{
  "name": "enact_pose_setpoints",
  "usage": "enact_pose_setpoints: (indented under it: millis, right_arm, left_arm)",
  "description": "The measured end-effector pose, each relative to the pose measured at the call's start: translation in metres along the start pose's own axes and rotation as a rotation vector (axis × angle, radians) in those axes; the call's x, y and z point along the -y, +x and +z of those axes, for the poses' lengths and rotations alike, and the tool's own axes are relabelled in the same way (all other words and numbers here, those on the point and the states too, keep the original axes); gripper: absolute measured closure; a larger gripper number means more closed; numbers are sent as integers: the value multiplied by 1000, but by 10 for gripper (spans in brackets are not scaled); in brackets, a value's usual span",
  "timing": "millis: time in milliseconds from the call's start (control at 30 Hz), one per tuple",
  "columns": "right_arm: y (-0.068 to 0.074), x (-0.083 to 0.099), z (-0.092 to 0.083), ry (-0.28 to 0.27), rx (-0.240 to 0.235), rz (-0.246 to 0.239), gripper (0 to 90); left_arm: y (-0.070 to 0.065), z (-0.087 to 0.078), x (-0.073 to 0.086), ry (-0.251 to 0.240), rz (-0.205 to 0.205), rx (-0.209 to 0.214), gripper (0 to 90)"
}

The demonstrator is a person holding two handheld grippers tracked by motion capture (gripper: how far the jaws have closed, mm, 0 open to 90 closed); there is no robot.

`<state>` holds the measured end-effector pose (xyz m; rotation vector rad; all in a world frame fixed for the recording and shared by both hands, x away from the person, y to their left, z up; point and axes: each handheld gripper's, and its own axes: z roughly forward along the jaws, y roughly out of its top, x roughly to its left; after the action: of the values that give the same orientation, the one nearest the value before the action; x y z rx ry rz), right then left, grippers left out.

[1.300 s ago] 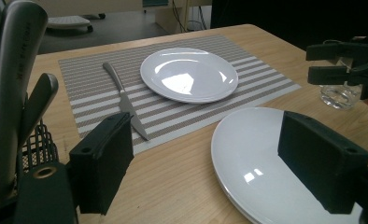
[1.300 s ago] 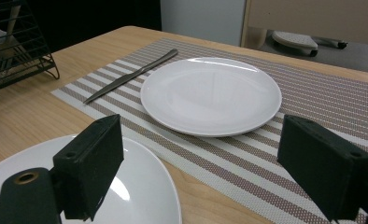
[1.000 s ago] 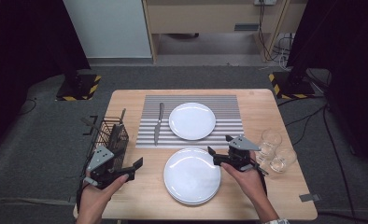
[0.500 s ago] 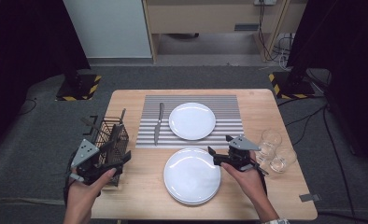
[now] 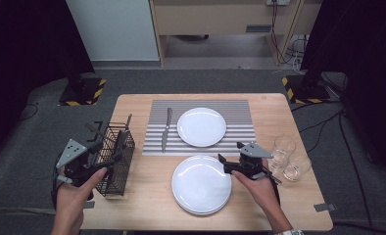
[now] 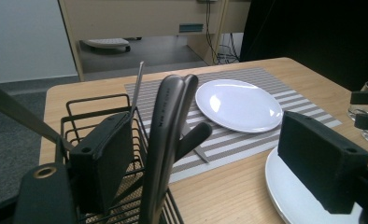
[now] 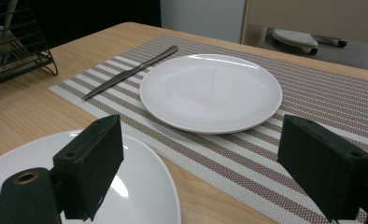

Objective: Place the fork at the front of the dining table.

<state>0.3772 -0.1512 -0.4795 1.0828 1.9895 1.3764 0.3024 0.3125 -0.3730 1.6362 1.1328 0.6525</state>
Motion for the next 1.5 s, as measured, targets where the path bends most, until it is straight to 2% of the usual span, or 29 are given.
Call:
enact_pose_setpoints:
  millis: [667, 1133, 1433, 1500]
  right_arm:
    - [0, 0, 0, 1, 2, -3, 142]
    - [-1, 1, 0, 3, 3, 0, 142]
    - [0, 1, 1, 8, 2, 0, 143]
    - [-1, 2, 1, 9, 3, 1, 143]
  left_arm:
    - [29, -5, -14, -22, -5, -77, 172]
    - [49, -11, -10, -21, -31, -106, 171]
    - [70, 2, -8, 5, -51, -138, 171]
    - [74, 7, -7, 15, -59, -135, 171]
